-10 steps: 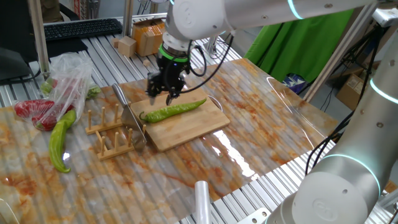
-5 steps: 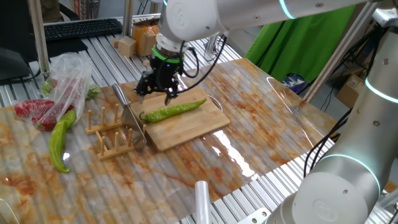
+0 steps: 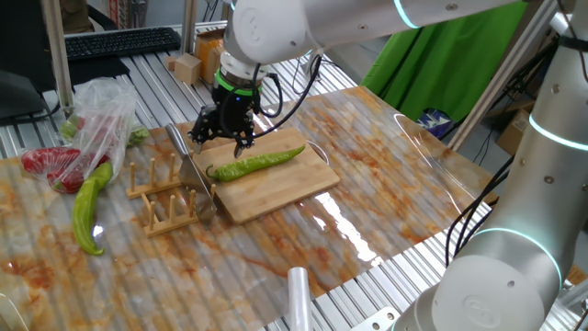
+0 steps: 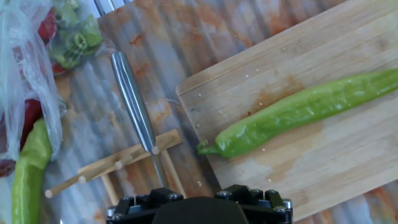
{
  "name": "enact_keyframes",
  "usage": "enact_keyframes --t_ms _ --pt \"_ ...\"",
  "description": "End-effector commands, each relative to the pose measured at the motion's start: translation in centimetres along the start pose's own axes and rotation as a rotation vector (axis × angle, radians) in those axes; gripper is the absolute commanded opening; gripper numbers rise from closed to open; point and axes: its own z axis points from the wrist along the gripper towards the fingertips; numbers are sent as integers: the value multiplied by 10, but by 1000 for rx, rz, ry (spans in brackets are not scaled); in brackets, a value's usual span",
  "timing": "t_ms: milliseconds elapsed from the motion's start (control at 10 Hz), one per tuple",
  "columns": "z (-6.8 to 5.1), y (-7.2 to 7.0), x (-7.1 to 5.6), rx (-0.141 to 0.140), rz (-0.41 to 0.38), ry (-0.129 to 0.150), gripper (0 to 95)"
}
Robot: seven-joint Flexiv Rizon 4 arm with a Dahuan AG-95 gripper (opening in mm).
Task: Chop the chili peppers
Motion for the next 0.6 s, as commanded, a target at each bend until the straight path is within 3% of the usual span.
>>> enact_keyframes --t_ms 100,600 --pt "-3 1 3 -8 -4 6 760" --pt "-6 4 7 -2 3 5 760"
